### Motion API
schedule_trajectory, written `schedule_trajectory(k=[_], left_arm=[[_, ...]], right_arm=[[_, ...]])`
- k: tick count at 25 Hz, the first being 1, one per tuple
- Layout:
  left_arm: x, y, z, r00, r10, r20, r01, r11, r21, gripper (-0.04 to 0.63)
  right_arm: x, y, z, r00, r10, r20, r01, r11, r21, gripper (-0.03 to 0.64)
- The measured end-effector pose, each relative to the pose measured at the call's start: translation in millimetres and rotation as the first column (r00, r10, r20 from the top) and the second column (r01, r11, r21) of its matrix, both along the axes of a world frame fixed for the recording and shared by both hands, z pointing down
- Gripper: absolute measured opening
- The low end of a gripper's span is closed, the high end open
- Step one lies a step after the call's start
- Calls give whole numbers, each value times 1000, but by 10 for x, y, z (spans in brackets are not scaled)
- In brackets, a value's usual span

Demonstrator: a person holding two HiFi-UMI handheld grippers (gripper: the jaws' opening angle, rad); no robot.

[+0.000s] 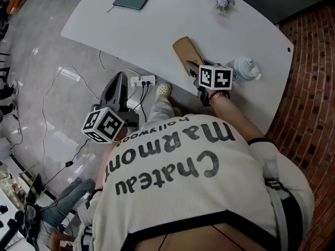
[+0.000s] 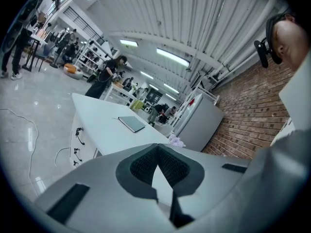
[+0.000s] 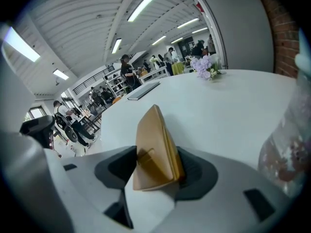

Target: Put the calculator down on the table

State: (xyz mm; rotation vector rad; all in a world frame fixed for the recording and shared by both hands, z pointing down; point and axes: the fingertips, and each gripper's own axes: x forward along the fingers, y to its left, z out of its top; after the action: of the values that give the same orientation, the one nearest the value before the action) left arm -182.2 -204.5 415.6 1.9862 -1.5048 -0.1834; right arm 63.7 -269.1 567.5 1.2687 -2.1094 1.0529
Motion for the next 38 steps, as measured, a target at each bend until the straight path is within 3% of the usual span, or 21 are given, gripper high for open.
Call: schedule_trajectory(k=[17, 38], left_arm=[[10, 20, -15, 1000, -5, 0, 5, 1000, 7, 3], [-39, 73, 10, 1000, -19, -14, 19, 1000, 0, 3]], right_arm=[[53, -86, 2, 998, 41, -52, -38, 997, 64, 301], [82, -108, -15, 993, 84, -82, -77, 993, 86, 316]])
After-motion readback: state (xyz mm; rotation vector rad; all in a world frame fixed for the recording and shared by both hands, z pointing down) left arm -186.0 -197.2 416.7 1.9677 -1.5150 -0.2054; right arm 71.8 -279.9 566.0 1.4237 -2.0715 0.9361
